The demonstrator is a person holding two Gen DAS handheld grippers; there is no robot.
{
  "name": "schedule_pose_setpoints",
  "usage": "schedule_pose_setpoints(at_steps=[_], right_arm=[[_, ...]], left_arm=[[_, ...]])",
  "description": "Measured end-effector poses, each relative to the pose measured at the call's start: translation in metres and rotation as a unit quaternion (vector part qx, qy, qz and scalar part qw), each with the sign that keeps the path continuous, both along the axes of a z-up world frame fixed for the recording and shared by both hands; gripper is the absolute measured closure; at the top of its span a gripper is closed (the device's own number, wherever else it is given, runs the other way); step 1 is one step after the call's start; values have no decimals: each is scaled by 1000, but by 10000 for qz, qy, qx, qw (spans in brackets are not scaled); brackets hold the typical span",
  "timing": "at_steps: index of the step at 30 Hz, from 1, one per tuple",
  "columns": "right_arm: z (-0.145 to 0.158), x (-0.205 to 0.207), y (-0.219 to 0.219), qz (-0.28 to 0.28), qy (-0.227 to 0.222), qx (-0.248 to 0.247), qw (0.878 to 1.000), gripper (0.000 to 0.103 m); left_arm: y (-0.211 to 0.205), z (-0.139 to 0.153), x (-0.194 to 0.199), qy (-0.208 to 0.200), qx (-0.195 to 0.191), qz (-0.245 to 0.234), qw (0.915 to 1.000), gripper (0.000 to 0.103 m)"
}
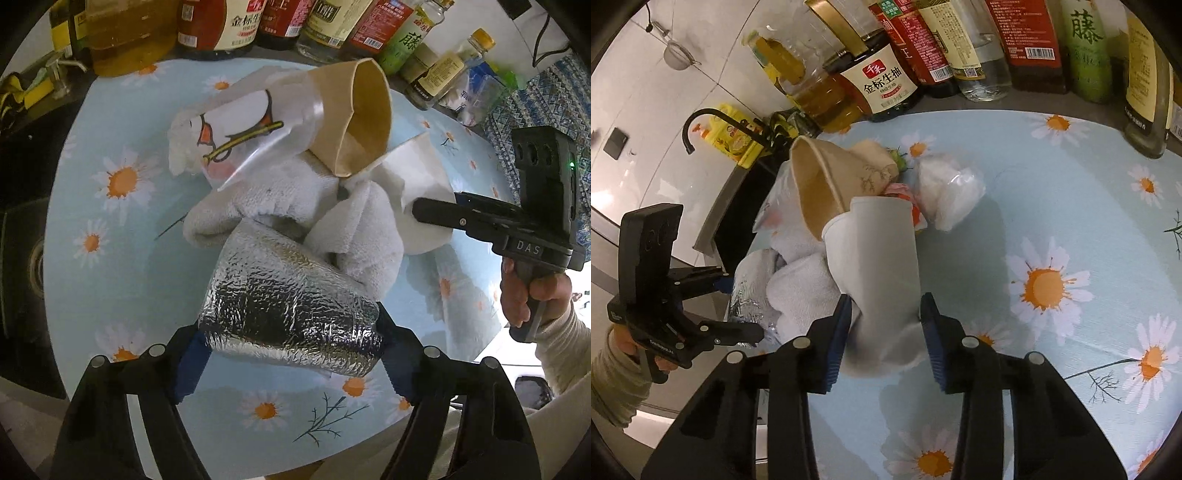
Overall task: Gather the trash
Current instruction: 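Lift both held cups and carry them down toward the black trash bin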
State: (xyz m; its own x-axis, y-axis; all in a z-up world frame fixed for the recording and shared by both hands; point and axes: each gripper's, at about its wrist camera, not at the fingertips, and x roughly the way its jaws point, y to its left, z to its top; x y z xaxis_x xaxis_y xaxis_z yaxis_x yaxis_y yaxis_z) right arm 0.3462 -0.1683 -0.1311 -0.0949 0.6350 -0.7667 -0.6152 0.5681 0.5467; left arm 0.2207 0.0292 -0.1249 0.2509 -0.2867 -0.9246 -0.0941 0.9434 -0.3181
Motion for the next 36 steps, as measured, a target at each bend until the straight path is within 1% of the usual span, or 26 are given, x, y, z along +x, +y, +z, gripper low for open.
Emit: schedule_pose_setpoints(at_steps=[4,8,16,22,25,28,36], right_arm=[[3,-1,-4,8,-18,74,10000,64],[7,-5,-9,5,-58,93,9999,64],[22,-24,-25,-347,-247,53,9991,64],[41,-59,-41,-734,-564,-59,9957,64],[48,-77,-46,-900,-625,-88,9939,64],[58,-103,-47,-1071,-674,-102,9919,64],[71,-168,-39,-1235,-758,-178,9893,64]], left_arm=[[0,6,-3,-14,15,107,9999,26],[1,12,-10,-28,124,160,9998,26],[3,26,-31,-239,163,161,9995,26],[10,36,-59,-463,156,61,9988,26],[14,41,-73,-584,80,20,9983,26],[18,45,-91,-706,83,-42,9975,26],[25,47,-137,-903,19,-271,9955,26]])
